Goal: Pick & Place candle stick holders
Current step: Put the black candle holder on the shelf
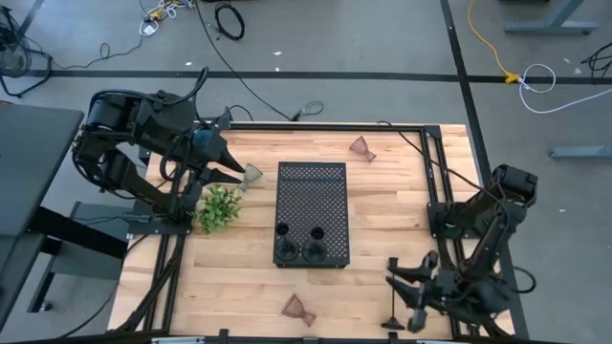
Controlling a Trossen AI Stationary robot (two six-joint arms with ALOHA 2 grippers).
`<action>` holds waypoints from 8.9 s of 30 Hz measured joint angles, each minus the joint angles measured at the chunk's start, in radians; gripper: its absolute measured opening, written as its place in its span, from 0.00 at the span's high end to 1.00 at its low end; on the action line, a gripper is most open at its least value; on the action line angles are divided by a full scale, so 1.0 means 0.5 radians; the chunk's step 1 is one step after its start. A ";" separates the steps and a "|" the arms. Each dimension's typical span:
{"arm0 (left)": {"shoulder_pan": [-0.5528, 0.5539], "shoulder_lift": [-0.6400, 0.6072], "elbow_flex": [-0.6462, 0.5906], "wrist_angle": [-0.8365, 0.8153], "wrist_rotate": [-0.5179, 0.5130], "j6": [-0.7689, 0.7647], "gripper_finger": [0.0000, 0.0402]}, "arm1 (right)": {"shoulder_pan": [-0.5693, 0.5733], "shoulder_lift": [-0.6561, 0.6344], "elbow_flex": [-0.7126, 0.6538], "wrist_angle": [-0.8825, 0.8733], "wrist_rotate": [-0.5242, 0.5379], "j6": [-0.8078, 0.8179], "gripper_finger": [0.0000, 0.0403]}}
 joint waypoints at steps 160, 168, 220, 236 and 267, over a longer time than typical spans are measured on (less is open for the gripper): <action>-0.001 0.000 0.000 -0.075 -0.158 -0.120 0.73 | -0.650 -0.613 -0.153 -1.455 -0.846 0.127 1.00; -0.001 0.000 0.000 -0.072 -0.159 -0.108 0.73 | -0.676 -0.285 -0.154 -0.708 -0.975 -0.449 1.00; 0.000 0.001 0.000 0.002 -0.173 -0.089 0.73 | -0.924 -0.036 -0.652 0.414 -1.318 -0.361 1.00; 0.002 0.001 0.000 0.036 -0.173 -0.016 0.73 | -1.000 -0.038 -0.406 -0.085 -1.346 -0.195 1.00; 0.002 0.001 0.000 0.032 -0.173 -0.018 0.73 | -0.997 -0.049 -0.404 -0.170 -1.327 -0.055 0.68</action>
